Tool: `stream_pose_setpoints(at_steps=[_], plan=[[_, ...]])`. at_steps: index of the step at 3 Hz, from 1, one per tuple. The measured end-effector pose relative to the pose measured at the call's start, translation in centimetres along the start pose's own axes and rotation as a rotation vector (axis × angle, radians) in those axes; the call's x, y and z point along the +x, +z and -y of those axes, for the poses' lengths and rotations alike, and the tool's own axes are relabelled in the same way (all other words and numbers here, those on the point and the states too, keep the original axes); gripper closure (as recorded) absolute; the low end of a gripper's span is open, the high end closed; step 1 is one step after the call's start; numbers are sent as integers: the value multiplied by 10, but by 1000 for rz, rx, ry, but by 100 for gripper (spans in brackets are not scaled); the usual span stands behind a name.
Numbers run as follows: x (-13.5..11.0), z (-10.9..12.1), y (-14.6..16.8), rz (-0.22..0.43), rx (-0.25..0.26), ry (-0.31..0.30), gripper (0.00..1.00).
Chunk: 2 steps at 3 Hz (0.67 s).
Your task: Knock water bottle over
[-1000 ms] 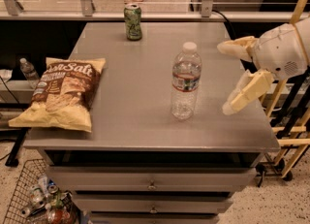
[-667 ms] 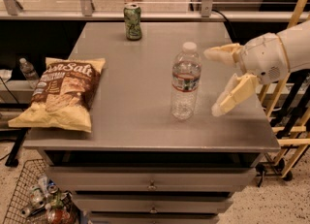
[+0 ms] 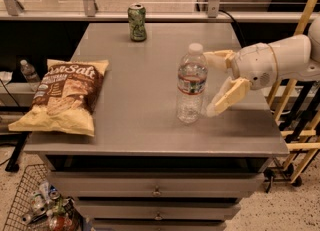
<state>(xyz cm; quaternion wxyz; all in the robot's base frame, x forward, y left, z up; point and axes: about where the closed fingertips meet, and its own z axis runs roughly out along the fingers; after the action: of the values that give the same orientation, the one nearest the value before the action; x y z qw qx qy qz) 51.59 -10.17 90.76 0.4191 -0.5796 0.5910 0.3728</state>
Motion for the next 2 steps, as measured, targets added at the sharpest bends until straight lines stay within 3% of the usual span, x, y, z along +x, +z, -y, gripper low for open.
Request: stream_pose_setpoints(at_steps=[2], plan=[[-17,-6,7,63,-16,-36,0]])
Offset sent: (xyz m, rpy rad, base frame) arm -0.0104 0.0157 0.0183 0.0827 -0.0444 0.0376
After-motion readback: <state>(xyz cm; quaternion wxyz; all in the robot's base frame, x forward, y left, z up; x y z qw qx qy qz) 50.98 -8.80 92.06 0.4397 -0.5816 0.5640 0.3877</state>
